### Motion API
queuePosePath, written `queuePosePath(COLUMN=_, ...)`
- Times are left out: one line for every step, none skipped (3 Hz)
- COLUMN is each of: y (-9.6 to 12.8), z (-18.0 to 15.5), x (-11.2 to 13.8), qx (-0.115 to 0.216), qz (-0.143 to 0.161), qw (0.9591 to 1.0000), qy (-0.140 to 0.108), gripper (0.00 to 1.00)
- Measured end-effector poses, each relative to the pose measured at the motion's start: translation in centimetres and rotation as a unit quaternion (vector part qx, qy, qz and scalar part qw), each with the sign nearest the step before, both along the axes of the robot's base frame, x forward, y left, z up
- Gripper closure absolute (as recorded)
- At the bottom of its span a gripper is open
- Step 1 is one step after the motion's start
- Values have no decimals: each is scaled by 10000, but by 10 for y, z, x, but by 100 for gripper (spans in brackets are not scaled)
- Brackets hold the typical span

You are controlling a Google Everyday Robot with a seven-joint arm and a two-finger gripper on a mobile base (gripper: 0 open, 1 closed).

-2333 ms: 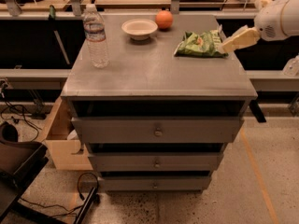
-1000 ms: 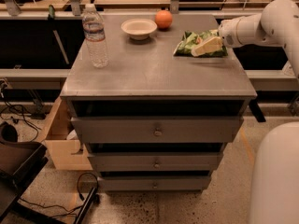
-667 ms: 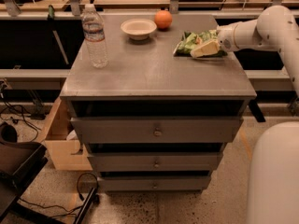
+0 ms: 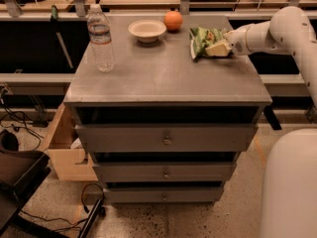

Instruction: Move green jalapeno chip bag near water bottle

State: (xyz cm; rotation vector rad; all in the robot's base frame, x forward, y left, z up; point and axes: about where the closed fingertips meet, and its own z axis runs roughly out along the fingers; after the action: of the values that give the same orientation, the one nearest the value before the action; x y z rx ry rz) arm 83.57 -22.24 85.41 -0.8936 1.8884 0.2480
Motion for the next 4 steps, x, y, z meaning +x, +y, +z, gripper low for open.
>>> queuePosePath(y=3, z=-3, x=1, qx=5, qz=21, qw=10000, qy=18, gripper=95)
queuePosePath(y=5, z=-4, x=2, qx=4, qz=33, qw=10000, qy=25, gripper=100)
queuePosePath(y=7, z=21, x=0, qx=-103, qz=108, qw=9997, qy=-201, gripper=100)
queuePosePath(y=9, z=54, x=-8, qx=-172, qz=170, qw=9984, qy=-516, gripper=100)
